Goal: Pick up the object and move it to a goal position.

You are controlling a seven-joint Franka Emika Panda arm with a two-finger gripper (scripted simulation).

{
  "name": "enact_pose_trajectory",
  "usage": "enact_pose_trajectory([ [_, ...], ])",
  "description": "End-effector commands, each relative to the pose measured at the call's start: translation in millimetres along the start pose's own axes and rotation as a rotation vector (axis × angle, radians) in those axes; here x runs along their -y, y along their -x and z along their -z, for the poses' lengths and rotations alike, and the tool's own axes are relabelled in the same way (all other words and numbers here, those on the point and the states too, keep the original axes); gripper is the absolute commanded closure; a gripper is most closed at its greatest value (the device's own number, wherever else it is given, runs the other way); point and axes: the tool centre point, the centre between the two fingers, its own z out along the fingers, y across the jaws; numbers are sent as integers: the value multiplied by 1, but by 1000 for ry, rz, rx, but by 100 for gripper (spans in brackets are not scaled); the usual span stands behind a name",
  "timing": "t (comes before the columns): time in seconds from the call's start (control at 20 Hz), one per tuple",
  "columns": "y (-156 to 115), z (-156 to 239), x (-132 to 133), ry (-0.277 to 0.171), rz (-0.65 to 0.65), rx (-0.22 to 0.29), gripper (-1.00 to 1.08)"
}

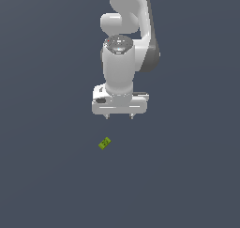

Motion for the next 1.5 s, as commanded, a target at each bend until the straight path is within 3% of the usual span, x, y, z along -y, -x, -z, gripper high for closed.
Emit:
enact_pose_trajectory([
  [0.0,0,0,0,0,0,0,-92],
  [0.4,-5,15,30,6,71,-23,-92],
  [0.75,-6,12,28,5,53,-21,-92],
  [1.1,-12,-6,16,-2,-53,-11,-92],
  [1.45,-20,-38,-8,-7,-246,7,-92],
])
